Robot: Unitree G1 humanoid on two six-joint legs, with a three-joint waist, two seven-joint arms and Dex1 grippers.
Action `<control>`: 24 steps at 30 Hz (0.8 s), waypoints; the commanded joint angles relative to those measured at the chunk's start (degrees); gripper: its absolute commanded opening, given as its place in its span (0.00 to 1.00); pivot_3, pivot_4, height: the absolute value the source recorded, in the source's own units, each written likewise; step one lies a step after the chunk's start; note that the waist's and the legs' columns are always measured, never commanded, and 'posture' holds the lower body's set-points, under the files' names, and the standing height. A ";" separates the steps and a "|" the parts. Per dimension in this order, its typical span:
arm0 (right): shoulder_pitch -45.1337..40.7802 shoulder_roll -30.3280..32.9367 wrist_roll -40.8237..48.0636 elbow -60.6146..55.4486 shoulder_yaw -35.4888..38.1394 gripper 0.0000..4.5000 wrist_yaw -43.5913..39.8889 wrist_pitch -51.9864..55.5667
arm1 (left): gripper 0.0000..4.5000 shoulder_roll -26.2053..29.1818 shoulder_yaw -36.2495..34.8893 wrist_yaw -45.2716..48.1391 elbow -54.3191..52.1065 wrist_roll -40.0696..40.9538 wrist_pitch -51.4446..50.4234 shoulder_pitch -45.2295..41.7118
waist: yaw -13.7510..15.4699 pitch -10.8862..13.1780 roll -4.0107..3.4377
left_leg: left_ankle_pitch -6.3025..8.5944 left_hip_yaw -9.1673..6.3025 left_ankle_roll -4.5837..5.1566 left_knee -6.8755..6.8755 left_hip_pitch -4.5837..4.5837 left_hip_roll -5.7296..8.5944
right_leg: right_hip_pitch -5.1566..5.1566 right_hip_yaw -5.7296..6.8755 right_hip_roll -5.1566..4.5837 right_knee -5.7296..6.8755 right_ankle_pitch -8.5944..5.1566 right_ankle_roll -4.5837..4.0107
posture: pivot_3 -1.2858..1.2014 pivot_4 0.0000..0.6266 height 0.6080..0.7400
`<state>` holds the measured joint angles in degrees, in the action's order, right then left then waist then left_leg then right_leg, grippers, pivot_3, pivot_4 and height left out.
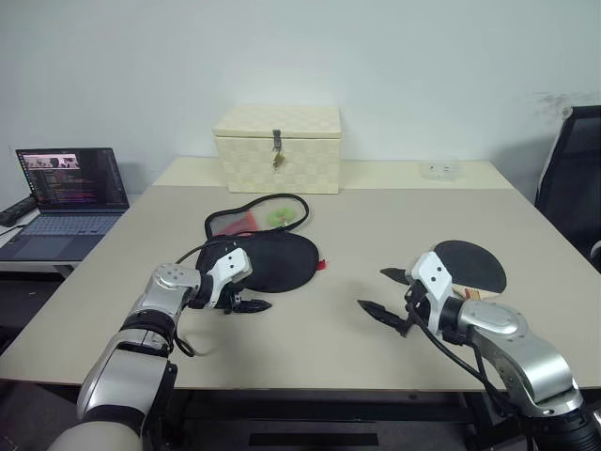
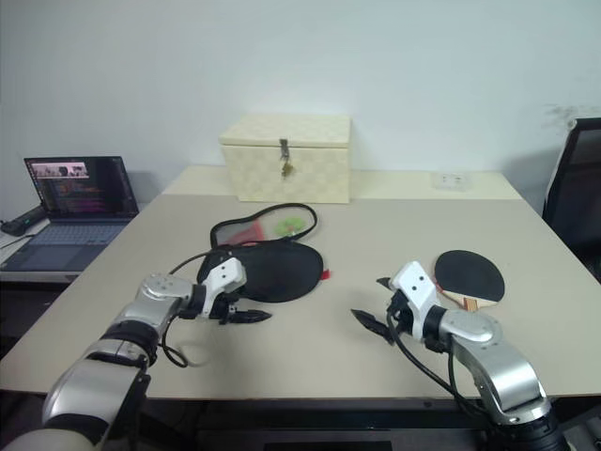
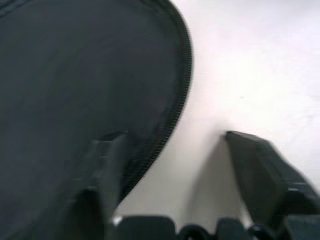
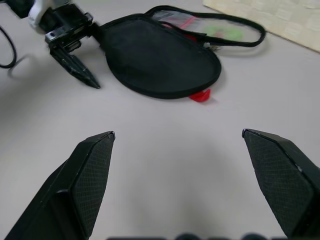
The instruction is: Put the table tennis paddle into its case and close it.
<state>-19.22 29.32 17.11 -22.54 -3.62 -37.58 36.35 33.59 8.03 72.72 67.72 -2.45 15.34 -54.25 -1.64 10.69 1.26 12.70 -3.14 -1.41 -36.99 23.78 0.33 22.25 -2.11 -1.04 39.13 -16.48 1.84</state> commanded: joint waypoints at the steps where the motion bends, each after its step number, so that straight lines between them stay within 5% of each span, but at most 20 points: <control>1: -1.90 0.58 1.14 -1.19 2.69 1.00 0.59 -0.36 | 0.49 -0.32 -1.29 0.78 0.70 0.41 -1.63 0.62 | -0.02 0.00 0.00 | -0.01 0.00 0.02 0.00 0.00 0.00 | 0.00 0.00 0.00 0.01 0.00 0.00 | 0.52 0.24 1.00; 7: -3.30 1.24 1.01 0.75 4.48 1.00 0.49 -0.76 | 0.03 -0.43 -2.31 0.25 0.53 -0.06 -1.87 0.91 | -0.08 0.00 0.00 | -0.01 0.00 0.03 0.05 0.01 0.00 | 0.03 -0.04 0.00 -0.05 0.00 0.01 | 0.52 0.24 1.00; 16: -2.48 1.97 1.12 0.85 4.77 1.00 0.10 -0.80 | 0.01 -8.55 -2.83 -0.36 -7.82 1.93 -5.11 2.33 | 0.77 0.00 0.00 | -0.01 -0.03 0.04 -0.02 0.02 0.08 | -0.04 0.00 -0.07 -0.04 0.02 0.07 | 0.52 0.24 1.00; 24: 2.42 7.09 4.81 -2.31 5.60 1.00 -5.25 1.03 | 0.01 -22.47 -0.11 -9.27 -12.11 0.64 -11.48 -0.22 | 1.50 0.00 0.01 | -0.01 -0.09 0.04 -0.03 0.08 0.12 | -0.02 -0.03 -0.09 -0.08 0.02 0.11 | 0.52 0.24 1.00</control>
<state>-17.12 35.46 20.04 -21.73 0.43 -41.58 37.24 12.58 7.46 65.87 55.94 -1.44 4.17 -52.04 -0.14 10.69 1.27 12.69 -3.21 -1.37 -37.03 23.86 0.44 22.23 -2.14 -1.11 39.06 -16.46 1.95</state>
